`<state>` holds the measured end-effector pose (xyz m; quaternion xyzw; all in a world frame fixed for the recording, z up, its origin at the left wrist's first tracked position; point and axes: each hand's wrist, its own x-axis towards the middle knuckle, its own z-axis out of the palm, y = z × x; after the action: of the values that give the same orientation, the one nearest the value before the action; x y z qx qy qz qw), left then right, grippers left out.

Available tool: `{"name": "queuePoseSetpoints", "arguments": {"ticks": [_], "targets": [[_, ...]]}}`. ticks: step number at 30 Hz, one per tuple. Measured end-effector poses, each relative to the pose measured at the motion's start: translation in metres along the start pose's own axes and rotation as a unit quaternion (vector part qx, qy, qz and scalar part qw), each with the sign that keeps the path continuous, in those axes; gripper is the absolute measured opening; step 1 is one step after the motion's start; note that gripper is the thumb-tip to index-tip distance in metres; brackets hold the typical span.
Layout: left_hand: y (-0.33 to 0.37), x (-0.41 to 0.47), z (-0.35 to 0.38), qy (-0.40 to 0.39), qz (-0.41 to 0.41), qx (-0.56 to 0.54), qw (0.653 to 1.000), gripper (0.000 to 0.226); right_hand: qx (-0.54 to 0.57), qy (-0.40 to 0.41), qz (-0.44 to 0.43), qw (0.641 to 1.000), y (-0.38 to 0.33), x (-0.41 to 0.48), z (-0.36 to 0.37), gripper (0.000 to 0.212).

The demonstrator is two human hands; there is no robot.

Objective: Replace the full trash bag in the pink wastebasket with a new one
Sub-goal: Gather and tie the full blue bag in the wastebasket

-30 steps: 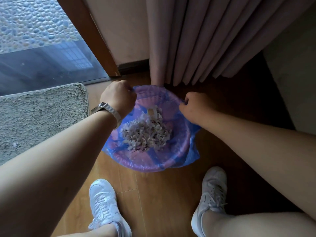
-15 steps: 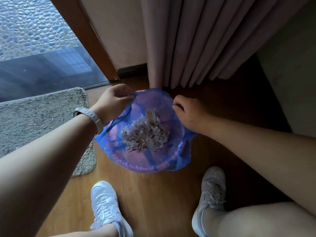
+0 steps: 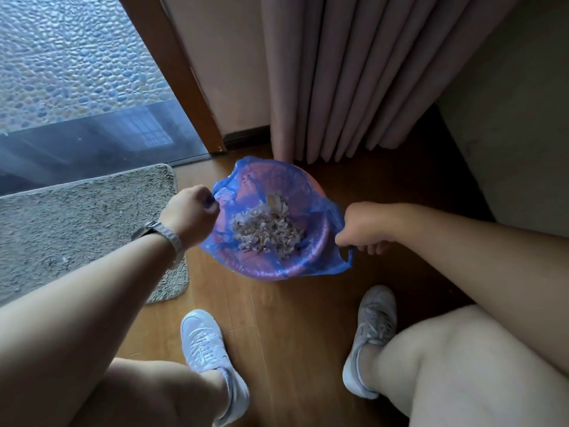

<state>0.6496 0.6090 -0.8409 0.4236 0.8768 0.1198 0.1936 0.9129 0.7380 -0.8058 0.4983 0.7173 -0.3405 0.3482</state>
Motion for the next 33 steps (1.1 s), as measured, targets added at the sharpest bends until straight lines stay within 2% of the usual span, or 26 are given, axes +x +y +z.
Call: {"name": "queuePoseSetpoints", "arguments": {"ticks": [2,5,8,12,14,16,20,26,29,33], "targets": [[0.004,-0.011,-0.011,0.022,0.011,-0.037,0.999,0.015,0.029,0.001,-0.018,0.999,0.002,-0.016,0.001,0.013],[0.018,-0.027,-0.033,0.071,0.020,-0.108,0.991,0.008,0.121,0.073,-0.075,0.987,-0.004,-0.042,-0.005,0.011],[0.037,-0.044,-0.056,0.102,0.041,-0.166,0.980,0.003,0.198,0.178,-0.161,0.950,-0.019,-0.068,-0.009,0.011],[0.053,-0.065,-0.068,0.111,0.008,-0.298,0.948,0.010,0.290,0.210,-0.243,0.902,-0.037,-0.090,-0.006,0.014],[0.052,-0.073,-0.070,0.117,-0.009,-0.322,0.939,0.009,0.314,0.227,-0.273,0.881,-0.041,-0.098,-0.003,0.013],[0.049,-0.082,-0.070,0.117,-0.018,-0.310,0.943,0.010,0.324,0.226,-0.284,0.874,-0.042,-0.102,0.002,0.014],[0.039,-0.091,-0.073,0.101,-0.035,-0.269,0.957,0.009,0.331,0.193,-0.272,0.883,-0.038,-0.103,0.007,0.011],[0.043,-0.108,-0.092,0.090,-0.020,-0.370,0.924,0.015,0.330,0.201,-0.295,0.874,-0.040,-0.115,0.003,0.010],[0.053,-0.114,-0.101,0.104,0.024,-0.387,0.916,0.010,0.385,0.194,-0.319,0.844,-0.045,-0.122,-0.001,0.020],[0.075,-0.118,-0.115,0.128,0.082,-0.435,0.888,0.008,0.514,0.140,-0.357,0.767,-0.058,-0.133,-0.005,0.020]]}}
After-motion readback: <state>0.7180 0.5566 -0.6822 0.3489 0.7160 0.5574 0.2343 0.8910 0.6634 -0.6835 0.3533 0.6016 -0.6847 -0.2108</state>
